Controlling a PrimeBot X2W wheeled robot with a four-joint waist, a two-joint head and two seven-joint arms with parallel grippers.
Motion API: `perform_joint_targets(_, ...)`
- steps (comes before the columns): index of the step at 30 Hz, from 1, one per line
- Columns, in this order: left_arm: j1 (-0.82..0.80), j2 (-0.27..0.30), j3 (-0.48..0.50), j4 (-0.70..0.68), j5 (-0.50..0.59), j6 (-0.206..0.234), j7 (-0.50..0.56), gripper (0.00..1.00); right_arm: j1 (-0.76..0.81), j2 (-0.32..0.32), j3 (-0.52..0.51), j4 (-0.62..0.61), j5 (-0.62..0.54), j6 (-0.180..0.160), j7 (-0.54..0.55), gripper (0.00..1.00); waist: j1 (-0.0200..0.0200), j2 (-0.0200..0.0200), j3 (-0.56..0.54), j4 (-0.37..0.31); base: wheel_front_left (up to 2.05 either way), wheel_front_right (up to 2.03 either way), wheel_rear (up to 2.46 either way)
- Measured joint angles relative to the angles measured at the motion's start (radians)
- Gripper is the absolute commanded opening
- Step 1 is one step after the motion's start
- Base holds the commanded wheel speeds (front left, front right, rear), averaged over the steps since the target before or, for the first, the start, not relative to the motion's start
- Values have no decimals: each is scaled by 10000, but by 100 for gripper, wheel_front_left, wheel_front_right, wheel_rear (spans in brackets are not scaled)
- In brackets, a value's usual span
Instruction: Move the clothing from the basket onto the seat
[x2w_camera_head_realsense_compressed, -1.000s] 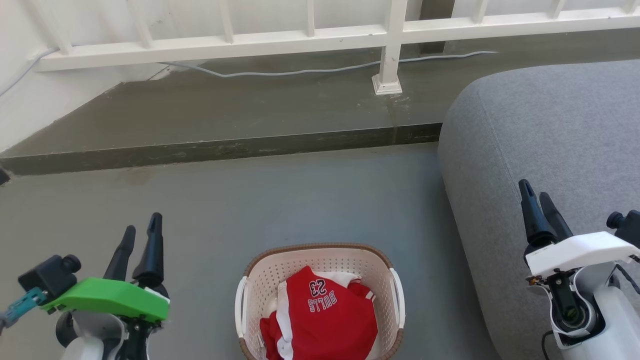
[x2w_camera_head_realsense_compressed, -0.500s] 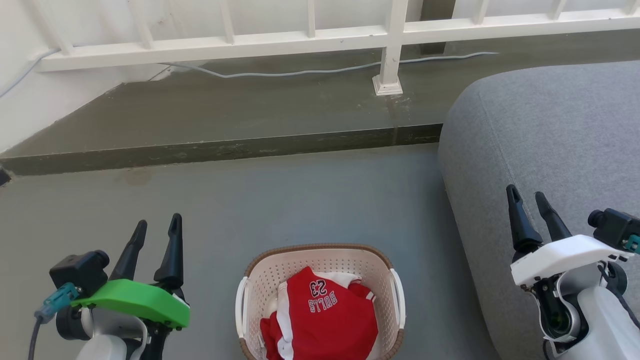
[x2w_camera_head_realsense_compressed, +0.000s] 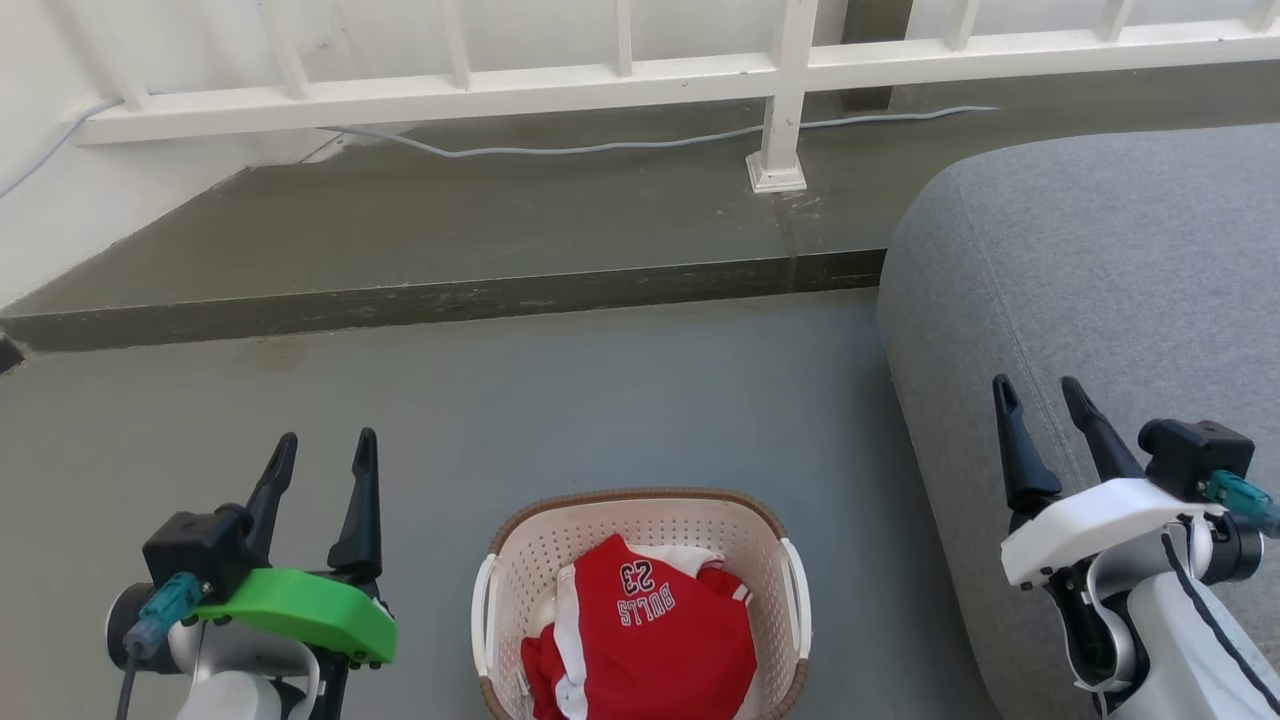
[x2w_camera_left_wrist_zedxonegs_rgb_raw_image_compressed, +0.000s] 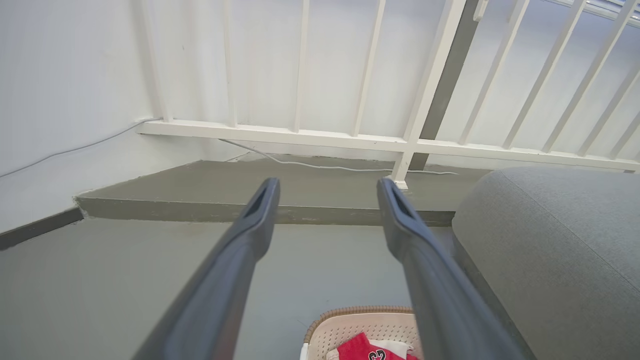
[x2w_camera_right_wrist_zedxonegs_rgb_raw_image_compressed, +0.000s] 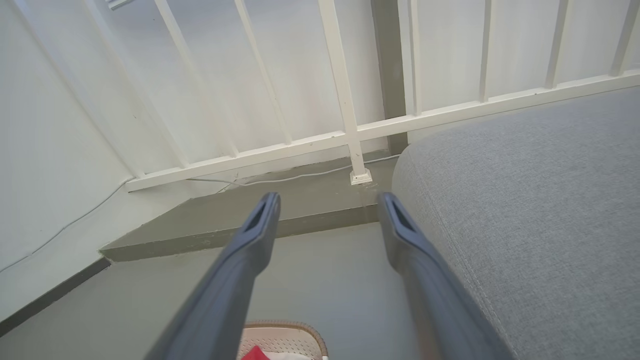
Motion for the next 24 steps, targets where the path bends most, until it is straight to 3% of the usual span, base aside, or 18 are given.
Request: perform_joint_targets(24,61,-61,-280,568,2263,481,-700,100,-144,-127,483,130,-2581,-336,-771,100,0,0,-51,-54,0,0,0)
